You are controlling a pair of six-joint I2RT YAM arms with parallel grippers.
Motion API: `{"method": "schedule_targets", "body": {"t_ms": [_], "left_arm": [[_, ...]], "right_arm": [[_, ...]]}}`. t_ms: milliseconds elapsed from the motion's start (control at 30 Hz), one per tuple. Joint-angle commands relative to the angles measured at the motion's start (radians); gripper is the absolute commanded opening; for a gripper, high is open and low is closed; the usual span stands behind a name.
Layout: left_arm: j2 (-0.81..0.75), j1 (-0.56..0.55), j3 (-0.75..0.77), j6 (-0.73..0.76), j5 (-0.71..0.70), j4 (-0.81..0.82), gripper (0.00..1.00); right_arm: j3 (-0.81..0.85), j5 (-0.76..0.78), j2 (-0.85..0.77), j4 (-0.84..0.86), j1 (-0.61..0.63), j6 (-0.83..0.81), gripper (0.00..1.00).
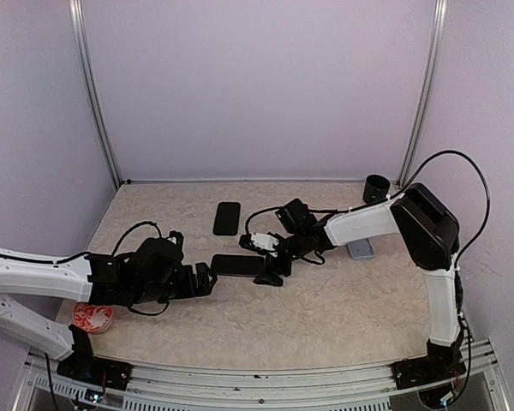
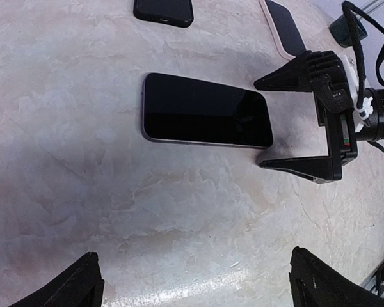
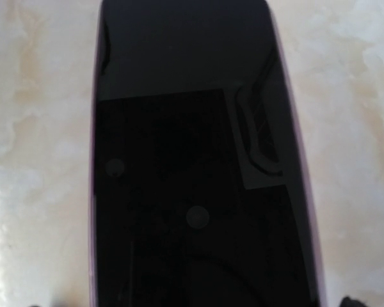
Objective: Put the phone into the phone case
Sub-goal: Pick up the phone at the center of the board.
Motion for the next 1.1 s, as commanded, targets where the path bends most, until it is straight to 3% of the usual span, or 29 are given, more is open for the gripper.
{"method": "schedule_targets", "body": {"t_ms": [0,833,1067], "left_arm": [[-0.026,-0.011,-0.016,-0.016,-0.023,-0.008,0.99],[-0.064,-0.030,-0.027,-0.042,-0.043,-0.011,0.99],[-0.075,-0.032,-0.047,-0.058,-0.054,-0.009,0.99]], "right_arm": [[0.036,-0.020,0.036,-0.036,0.008,-0.003,1.00],[0.158,-0.033,0.147,-0.177,0.007,0.062,0.84],[0.168,-0.030,0.144,-0.185,0.006,0.077,0.69]]}}
